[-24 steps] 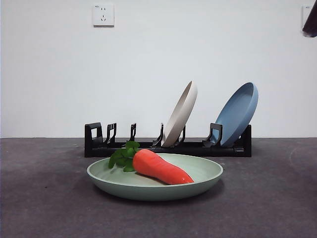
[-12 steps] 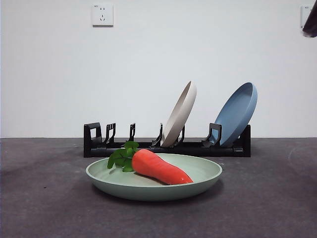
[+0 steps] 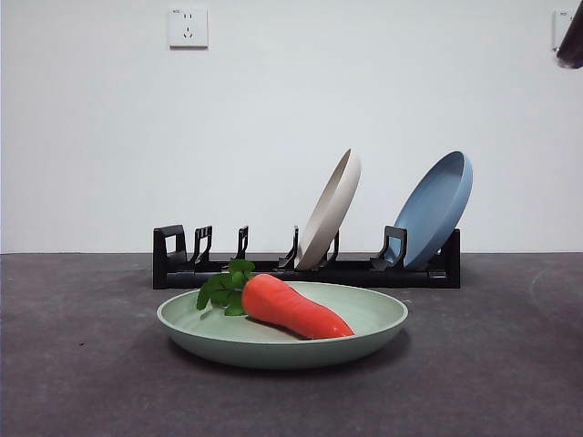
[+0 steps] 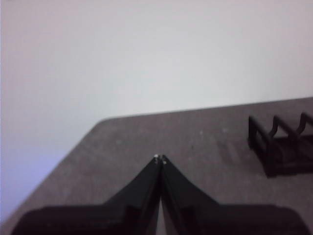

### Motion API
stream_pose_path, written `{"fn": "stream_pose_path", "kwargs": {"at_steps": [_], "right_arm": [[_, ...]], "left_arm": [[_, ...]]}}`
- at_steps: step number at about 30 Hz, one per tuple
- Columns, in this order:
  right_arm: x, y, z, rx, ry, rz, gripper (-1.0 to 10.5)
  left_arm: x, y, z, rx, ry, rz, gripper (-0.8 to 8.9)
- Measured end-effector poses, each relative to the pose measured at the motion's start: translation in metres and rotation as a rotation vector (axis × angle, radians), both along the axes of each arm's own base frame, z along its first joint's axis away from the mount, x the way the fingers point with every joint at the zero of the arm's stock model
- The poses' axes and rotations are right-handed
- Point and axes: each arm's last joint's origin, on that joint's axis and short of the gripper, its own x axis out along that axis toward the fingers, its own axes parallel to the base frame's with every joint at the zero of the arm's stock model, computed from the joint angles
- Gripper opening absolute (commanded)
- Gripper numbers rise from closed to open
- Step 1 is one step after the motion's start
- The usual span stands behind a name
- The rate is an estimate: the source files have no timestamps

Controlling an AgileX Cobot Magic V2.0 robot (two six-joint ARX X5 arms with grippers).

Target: Take the green plate from the plate rack,put the plate on the table,take the carrot from the table,put the carrot in the plate

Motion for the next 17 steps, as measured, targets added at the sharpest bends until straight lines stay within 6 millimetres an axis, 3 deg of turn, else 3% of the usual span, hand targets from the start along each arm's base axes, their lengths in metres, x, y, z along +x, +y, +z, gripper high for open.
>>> {"fn": "stream_pose_path", "kwargs": {"at_steps": [7, 17], "right_arm": [[0.0, 0.0, 0.0, 0.0, 0.0, 0.0, 0.0], [0.0, 0.0, 0.0, 0.0, 0.0, 0.0, 0.0]], "left_arm": [[0.002, 0.001, -0.04, -0.1, 0.075, 0.004, -0.03], [0.0, 0.0, -0.055, -0.173, 0.196, -0.018, -0.03]]}}
